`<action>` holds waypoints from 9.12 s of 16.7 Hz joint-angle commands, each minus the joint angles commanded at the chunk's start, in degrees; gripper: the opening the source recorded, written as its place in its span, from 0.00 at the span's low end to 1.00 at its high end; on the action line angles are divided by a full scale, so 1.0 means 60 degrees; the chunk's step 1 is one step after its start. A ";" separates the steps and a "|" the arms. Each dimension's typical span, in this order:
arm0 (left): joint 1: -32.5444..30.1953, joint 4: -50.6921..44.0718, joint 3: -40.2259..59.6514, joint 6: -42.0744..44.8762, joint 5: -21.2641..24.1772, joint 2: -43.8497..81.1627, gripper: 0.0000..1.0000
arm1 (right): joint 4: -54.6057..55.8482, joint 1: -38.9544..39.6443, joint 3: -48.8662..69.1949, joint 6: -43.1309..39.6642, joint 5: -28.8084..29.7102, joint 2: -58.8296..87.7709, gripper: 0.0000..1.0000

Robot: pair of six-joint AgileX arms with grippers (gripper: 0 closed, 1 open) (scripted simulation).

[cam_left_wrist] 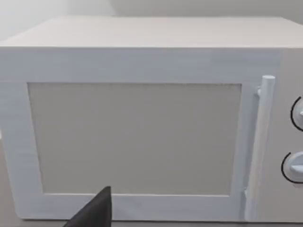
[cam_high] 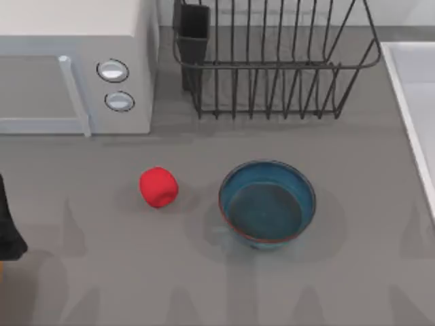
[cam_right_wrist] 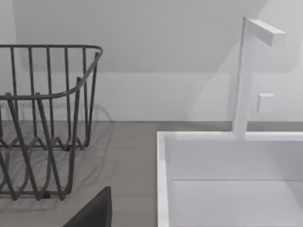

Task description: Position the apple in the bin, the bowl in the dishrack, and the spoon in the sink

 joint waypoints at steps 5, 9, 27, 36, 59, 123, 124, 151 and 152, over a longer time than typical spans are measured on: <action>-0.0185 -0.0395 0.0579 0.0187 0.0011 0.0585 1.00 | 0.0000 0.0000 0.0000 0.0000 0.0000 0.0000 1.00; -0.0758 -0.1693 0.2563 0.0803 0.0014 0.2787 1.00 | 0.0000 0.0000 0.0000 0.0000 0.0000 0.0000 1.00; -0.4256 -0.9989 1.4500 0.4687 -0.0047 1.8596 1.00 | 0.0000 0.0000 0.0000 0.0000 0.0000 0.0000 1.00; -0.4617 -1.0773 1.5808 0.5082 -0.0036 2.0092 1.00 | 0.0000 0.0000 0.0000 0.0000 0.0000 0.0000 1.00; -0.4595 -0.8477 1.4343 0.5116 -0.0029 2.0923 0.32 | 0.0000 0.0000 0.0000 0.0000 0.0000 0.0000 1.00; 0.2544 -1.3227 1.0852 -1.2308 -0.0112 1.2652 0.00 | 0.0000 0.0000 0.0000 0.0000 0.0000 0.0000 1.00; 0.2549 -1.2999 1.0635 -1.2291 -0.0108 1.2653 0.00 | 0.0000 0.0000 0.0000 0.0000 0.0000 0.0000 1.00; 0.2700 -1.0698 0.8456 -1.2261 -0.0129 1.2782 1.00 | 0.0000 0.0000 0.0000 0.0000 0.0000 0.0000 1.00; 0.2700 -1.0698 0.8456 -1.2261 -0.0129 1.2782 1.00 | 0.0000 0.0000 0.0000 0.0000 0.0000 0.0000 1.00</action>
